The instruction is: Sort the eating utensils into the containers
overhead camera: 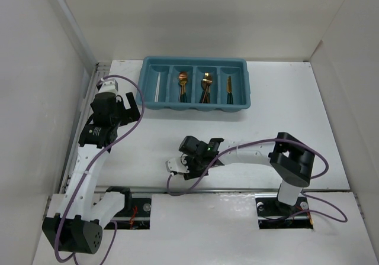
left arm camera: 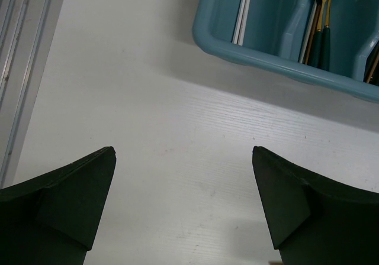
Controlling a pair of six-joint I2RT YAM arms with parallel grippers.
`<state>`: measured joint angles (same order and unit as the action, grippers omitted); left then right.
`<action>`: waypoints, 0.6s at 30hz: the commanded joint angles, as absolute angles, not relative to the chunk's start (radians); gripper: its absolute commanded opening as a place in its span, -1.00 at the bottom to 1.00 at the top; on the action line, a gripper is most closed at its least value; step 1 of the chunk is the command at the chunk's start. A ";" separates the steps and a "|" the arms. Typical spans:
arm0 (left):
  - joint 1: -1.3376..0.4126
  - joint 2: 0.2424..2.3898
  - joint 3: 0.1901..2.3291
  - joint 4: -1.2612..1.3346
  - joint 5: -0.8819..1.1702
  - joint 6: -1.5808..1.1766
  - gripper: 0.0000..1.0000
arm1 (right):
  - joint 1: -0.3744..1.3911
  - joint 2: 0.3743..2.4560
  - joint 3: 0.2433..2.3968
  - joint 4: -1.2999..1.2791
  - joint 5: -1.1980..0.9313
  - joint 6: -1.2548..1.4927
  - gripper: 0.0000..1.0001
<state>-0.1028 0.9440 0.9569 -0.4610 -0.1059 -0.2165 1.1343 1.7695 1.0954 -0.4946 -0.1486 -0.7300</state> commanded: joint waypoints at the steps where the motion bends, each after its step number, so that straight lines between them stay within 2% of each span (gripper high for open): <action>1: -0.098 0.922 0.950 -0.440 -0.114 -0.216 1.00 | 1.141 1.808 1.088 -0.549 -0.081 -0.739 -0.05; 2: -0.098 0.922 0.950 -0.440 -0.114 -0.216 1.00 | 1.141 1.818 1.088 -0.549 -0.081 -0.727 -0.29; 4: -0.098 0.922 0.950 -0.440 -0.114 -0.207 1.00 | 1.141 1.828 1.097 -0.549 -0.072 -0.715 -0.58; 5: -0.098 0.922 0.950 -0.440 -0.114 -0.207 1.00 | 1.141 1.829 1.107 -0.539 -0.072 -0.704 -0.92; 6: -0.098 0.922 0.950 -0.440 -0.114 -0.207 1.00 | 1.141 1.856 1.120 -0.538 -0.061 -0.671 -1.00; 13: -0.098 0.922 0.950 -0.440 -0.114 -0.207 1.00 | 1.141 1.916 1.227 -0.439 0.061 -0.445 -1.00; 15: -0.098 0.922 0.950 -0.440 -0.114 -0.207 1.00 | 1.141 1.928 1.274 -0.439 0.086 -0.388 -0.87; 16: -0.098 0.922 0.950 -0.440 -0.114 -0.207 1.00 | 1.141 1.942 1.290 -0.449 0.086 -0.352 -0.52; 18: -0.098 0.922 0.950 -0.440 -0.114 -0.207 1.00 | 1.141 1.953 1.313 -0.471 0.074 -0.339 0.02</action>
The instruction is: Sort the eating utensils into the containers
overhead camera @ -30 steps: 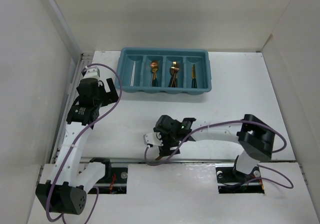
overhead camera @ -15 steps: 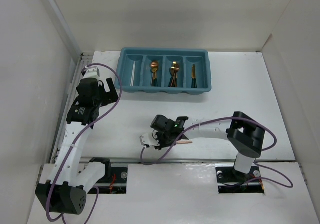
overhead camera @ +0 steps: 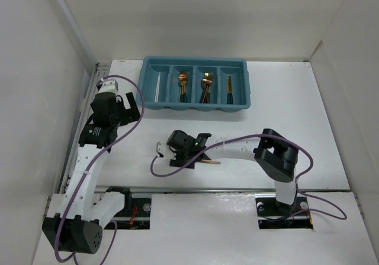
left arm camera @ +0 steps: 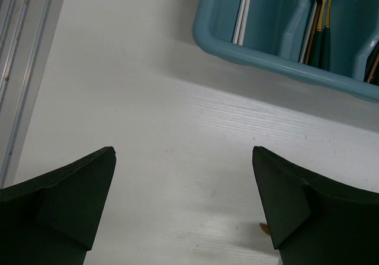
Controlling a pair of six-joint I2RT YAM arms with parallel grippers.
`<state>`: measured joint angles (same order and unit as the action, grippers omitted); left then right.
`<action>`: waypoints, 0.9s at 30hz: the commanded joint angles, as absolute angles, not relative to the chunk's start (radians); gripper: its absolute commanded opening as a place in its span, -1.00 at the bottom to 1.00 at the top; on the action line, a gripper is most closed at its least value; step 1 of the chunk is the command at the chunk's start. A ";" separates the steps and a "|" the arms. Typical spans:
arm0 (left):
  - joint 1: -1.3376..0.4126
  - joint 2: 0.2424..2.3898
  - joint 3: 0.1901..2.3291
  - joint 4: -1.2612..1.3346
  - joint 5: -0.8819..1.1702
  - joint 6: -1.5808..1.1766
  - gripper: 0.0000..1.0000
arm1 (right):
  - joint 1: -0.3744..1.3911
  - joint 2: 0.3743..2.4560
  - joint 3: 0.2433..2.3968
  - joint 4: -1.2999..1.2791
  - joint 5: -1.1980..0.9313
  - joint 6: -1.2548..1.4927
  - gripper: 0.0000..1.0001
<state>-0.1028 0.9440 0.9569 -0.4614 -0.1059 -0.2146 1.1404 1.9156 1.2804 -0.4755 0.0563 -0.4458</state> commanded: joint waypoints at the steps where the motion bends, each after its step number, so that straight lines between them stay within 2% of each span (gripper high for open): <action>1: -0.098 0.922 0.950 -0.440 -0.114 -0.207 1.00 | 1.131 1.938 1.313 -0.482 0.074 -0.324 0.32; 6: -0.098 0.913 0.950 -0.440 -0.114 -0.207 1.00 | 1.077 1.842 1.253 -0.509 -0.004 -0.313 0.43; 13: -0.098 0.913 0.950 -0.440 -0.114 -0.207 1.00 | 1.055 1.859 1.230 -0.627 0.009 -0.226 0.21; 18: -0.098 0.913 0.959 -0.449 -0.114 -0.207 1.00 | 1.055 1.859 1.230 -0.663 0.035 -0.131 0.19; 21: -0.098 0.913 0.959 -0.449 -0.114 -0.207 1.00 | 1.055 1.871 1.230 -0.675 0.044 -0.071 0.03; 22: -0.098 0.913 0.959 -0.449 -0.124 -0.207 1.00 | 1.055 1.894 1.230 -0.675 0.044 -0.061 -0.15; 25: -0.098 0.922 0.959 -0.440 -0.150 -0.198 1.00 | 1.055 1.927 1.230 -0.675 0.084 -0.035 -0.49; 26: -0.098 0.922 0.969 -0.440 -0.150 -0.198 1.00 | 1.055 1.949 1.230 -0.684 0.098 -0.020 -0.78; 27: -0.098 0.931 0.969 -0.440 -0.159 -0.198 1.00 | 1.055 1.962 1.244 -0.684 0.107 -0.009 -0.96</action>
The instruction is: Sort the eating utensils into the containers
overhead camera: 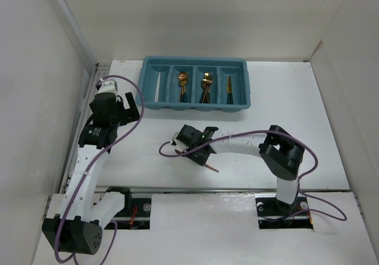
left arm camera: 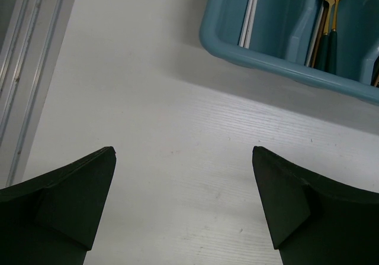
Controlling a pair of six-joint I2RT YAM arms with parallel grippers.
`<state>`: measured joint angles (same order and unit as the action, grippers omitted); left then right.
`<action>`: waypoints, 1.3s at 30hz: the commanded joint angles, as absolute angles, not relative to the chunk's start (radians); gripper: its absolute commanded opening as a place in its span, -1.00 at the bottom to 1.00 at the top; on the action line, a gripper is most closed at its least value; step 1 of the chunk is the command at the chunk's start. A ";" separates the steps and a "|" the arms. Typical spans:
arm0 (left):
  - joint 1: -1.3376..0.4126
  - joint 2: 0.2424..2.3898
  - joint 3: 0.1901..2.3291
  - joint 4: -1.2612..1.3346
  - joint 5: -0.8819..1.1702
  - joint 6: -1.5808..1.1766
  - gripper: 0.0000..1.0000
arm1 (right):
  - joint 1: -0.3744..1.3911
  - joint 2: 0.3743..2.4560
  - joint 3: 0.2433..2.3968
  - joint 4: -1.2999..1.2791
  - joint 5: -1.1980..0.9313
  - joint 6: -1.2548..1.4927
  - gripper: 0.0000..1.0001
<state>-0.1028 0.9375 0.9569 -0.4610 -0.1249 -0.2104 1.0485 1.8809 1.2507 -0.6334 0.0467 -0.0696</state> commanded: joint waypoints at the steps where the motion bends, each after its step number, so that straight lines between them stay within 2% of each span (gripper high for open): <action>1: -0.098 0.931 0.969 -0.440 -0.160 -0.189 1.00 | 1.055 1.971 1.256 -0.684 0.127 -0.009 -1.00; 5: -0.098 0.931 0.969 -0.440 -0.160 -0.189 1.00 | 1.055 1.965 1.256 -0.666 0.146 0.014 -1.00; 13: -0.098 0.922 0.969 -0.440 -0.160 -0.189 1.00 | 1.055 1.619 1.223 -0.457 0.164 0.049 -1.00; 20: -0.098 0.922 0.960 -0.440 -0.169 -0.189 1.00 | 1.055 1.517 1.348 -0.400 0.225 0.069 -1.00; 23: -0.098 0.922 0.960 -0.440 -0.169 -0.189 1.00 | 0.980 1.485 1.403 -0.313 0.252 0.081 -1.00; 27: -0.098 0.922 0.960 -0.440 -0.169 -0.198 1.00 | 0.812 1.508 1.511 -0.186 0.293 0.091 -1.00; 28: -0.098 0.922 0.960 -0.440 -0.169 -0.198 1.00 | 0.811 1.525 1.511 -0.186 0.293 0.091 -1.00; 33: -0.098 0.922 0.960 -0.440 -0.169 -0.198 1.00 | 0.596 1.666 1.675 -0.152 0.290 0.069 -1.00; 39: -0.098 0.922 0.950 -0.440 -0.199 -0.198 1.00 | 0.422 1.833 1.723 -0.152 0.256 0.037 -1.00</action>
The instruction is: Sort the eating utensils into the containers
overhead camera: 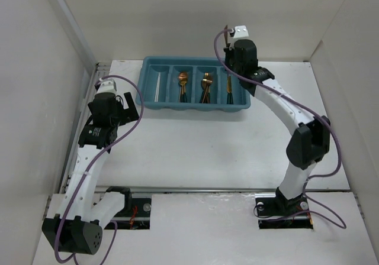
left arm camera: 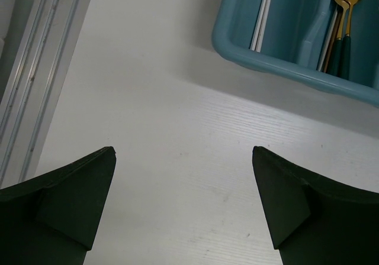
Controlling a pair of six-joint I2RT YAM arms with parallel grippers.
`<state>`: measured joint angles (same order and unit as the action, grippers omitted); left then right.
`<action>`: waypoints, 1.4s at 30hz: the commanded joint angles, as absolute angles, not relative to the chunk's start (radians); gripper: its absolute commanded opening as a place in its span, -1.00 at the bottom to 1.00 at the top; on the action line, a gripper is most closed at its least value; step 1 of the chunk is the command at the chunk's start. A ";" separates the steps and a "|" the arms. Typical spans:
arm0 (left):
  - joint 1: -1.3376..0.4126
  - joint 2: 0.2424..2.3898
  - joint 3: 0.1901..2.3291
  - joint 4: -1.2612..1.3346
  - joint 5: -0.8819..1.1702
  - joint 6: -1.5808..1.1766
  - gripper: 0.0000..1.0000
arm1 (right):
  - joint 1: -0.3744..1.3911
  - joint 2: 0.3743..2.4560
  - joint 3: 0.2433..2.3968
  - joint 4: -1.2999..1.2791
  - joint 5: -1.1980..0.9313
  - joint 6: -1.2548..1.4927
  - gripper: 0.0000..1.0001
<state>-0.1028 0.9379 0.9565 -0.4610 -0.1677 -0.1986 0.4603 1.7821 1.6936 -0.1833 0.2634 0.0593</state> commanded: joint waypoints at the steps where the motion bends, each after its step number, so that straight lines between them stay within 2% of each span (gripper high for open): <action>1: -0.098 0.922 0.950 -0.440 -0.199 -0.198 1.00 | 0.390 1.853 1.723 -0.152 0.243 0.028 -1.00; 9: -0.098 0.968 0.959 -0.431 -0.218 -0.189 1.00 | 0.324 1.988 1.651 -0.152 0.184 0.075 -1.00; 10: -0.098 0.968 0.959 -0.431 -0.218 -0.189 1.00 | 0.313 1.997 1.651 -0.152 0.157 0.075 -0.68; 11: -0.098 0.968 0.959 -0.431 -0.218 -0.189 1.00 | 0.302 1.997 1.640 -0.152 0.147 0.086 -0.68; 12: -0.098 0.977 0.959 -0.431 -0.218 -0.189 1.00 | 0.302 1.997 1.640 -0.152 0.147 0.095 -0.17; 16: -0.098 0.977 0.959 -0.431 -0.218 -0.189 1.00 | 0.290 1.921 1.631 -0.163 0.147 0.109 0.37; 18: -0.098 0.977 0.959 -0.431 -0.227 -0.189 1.00 | 0.290 1.870 1.631 -0.172 0.156 0.100 0.49; 19: -0.098 0.977 0.959 -0.431 -0.227 -0.189 1.00 | 0.290 1.809 1.631 -0.172 0.167 0.100 0.87; 20: -0.098 0.977 0.959 -0.431 -0.227 -0.189 1.00 | 0.279 1.775 1.631 -0.172 0.167 0.089 1.00; 24: -0.089 0.968 0.959 -0.420 -0.267 -0.189 1.00 | 0.186 1.620 1.631 -0.271 0.166 0.089 1.00; 27: -0.080 0.959 0.948 -0.411 -0.296 -0.198 1.00 | 0.045 1.517 1.609 -0.399 0.155 0.089 1.00; 30: -0.071 0.936 0.937 -0.402 -0.318 -0.198 1.00 | -0.079 1.415 1.531 -0.475 0.241 0.089 1.00; 33: -0.061 0.927 0.908 -0.393 -0.327 -0.198 1.00 | -0.120 1.309 1.427 -0.486 0.482 0.124 1.00; 36: -0.052 0.927 0.908 -0.383 -0.336 -0.207 1.00 | -0.120 1.244 1.344 -0.486 0.531 0.143 1.00; 42: -0.052 0.917 0.899 -0.374 -0.354 -0.216 1.00 | -0.120 1.169 1.315 -0.497 0.555 0.209 1.00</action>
<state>-0.0566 0.9432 0.9070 -0.4152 -0.3225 -0.2012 -0.1276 1.2171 1.3060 -0.5060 0.4934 0.1627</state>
